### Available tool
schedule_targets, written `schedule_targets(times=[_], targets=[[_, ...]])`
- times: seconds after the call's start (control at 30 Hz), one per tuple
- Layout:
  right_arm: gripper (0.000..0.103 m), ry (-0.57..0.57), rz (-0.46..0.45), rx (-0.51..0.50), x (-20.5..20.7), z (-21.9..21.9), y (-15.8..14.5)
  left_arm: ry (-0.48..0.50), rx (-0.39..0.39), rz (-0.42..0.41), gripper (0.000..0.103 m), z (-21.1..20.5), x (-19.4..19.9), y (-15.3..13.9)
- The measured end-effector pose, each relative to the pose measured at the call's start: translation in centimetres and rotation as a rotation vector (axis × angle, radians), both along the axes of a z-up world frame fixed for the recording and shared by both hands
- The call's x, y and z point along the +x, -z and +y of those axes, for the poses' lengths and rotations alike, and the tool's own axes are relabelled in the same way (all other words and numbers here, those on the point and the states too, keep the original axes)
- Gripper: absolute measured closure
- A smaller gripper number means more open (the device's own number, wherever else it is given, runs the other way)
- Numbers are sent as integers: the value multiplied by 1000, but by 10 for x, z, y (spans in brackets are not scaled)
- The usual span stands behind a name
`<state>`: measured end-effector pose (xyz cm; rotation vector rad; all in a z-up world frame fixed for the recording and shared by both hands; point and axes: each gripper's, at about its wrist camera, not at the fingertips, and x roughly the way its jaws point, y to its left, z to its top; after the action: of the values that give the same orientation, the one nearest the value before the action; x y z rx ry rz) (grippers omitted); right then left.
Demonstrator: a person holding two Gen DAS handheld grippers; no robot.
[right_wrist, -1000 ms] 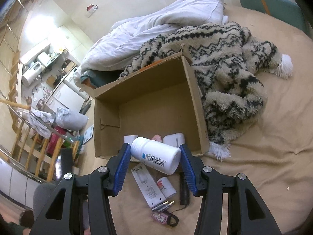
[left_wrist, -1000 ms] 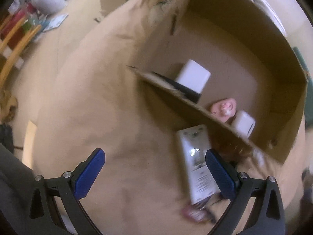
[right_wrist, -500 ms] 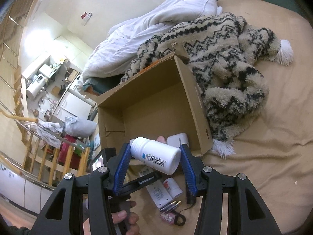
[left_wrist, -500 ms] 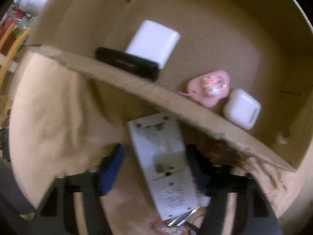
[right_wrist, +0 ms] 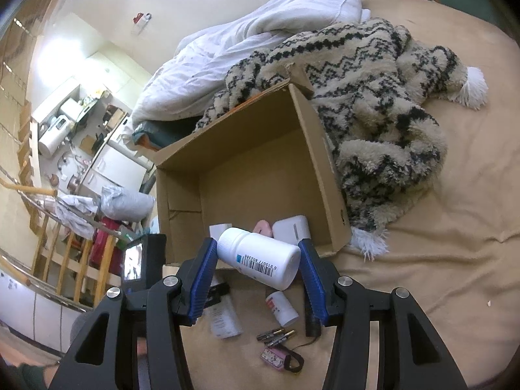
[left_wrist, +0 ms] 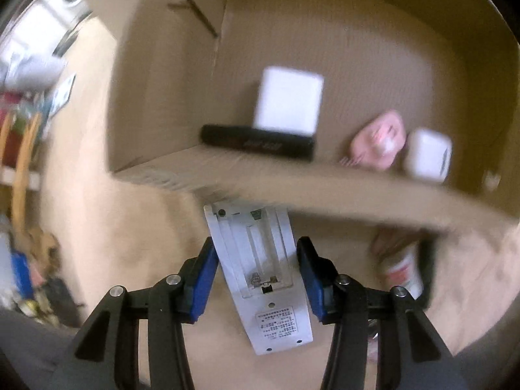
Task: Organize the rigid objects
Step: 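Grasp the white battery-holder remote with the left gripper while the right gripper holds the bottle, then carry remote and pill bottle into the box and open both grippers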
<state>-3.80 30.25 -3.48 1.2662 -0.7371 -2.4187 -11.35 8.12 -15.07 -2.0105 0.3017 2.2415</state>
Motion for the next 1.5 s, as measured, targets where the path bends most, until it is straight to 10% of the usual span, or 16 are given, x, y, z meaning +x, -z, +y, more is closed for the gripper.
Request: schedule_targets(times=[0.47, 0.83, 1.5], targets=[[49, 15, -26, 59, 0, -1, 7, 69, -43, -21, 49, -16, 42, 30], [49, 1, -25, 106, 0, -7, 9, 87, -14, -27, 63, -24, 50, 25], [49, -7, -10, 128, 1, -11, 5, -12, 89, 294, 63, -77, 33, -117]])
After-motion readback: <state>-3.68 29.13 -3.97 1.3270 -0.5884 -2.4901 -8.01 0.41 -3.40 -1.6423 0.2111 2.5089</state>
